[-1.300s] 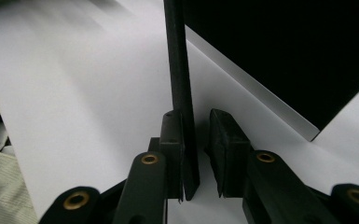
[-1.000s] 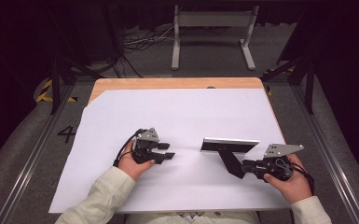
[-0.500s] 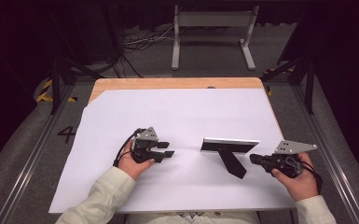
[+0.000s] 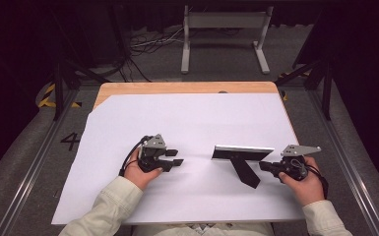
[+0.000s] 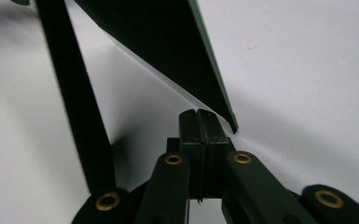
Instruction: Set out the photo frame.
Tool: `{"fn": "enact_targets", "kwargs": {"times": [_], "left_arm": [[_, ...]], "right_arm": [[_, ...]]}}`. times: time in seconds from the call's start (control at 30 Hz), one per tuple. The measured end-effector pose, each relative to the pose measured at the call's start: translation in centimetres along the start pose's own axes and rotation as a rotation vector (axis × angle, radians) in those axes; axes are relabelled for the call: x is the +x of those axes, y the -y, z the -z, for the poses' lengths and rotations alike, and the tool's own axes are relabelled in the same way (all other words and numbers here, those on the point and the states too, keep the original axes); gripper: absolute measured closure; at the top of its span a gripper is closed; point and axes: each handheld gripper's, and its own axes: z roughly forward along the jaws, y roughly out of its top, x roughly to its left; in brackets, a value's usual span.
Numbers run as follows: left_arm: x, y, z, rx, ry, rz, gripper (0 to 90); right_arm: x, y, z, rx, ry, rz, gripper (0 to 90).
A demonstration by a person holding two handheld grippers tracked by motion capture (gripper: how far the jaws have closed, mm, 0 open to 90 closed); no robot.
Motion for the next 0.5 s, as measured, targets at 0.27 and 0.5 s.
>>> {"fn": "enact_targets", "kwargs": {"times": [0.27, 0.5], "left_arm": [[0.0, 0.3, 0.2, 0.001, -0.009, 0.003, 54.7], [0.0, 0.6, 0.5, 0.005, -0.018, 0.016, 54.7]], "right_arm": [[-0.5, -0.5, -0.8, 0.053, 0.023, -0.031, 90.0], [-1.2, -1.3, -1.5, 0.053, 0.051, -0.044, 90.0]]}}
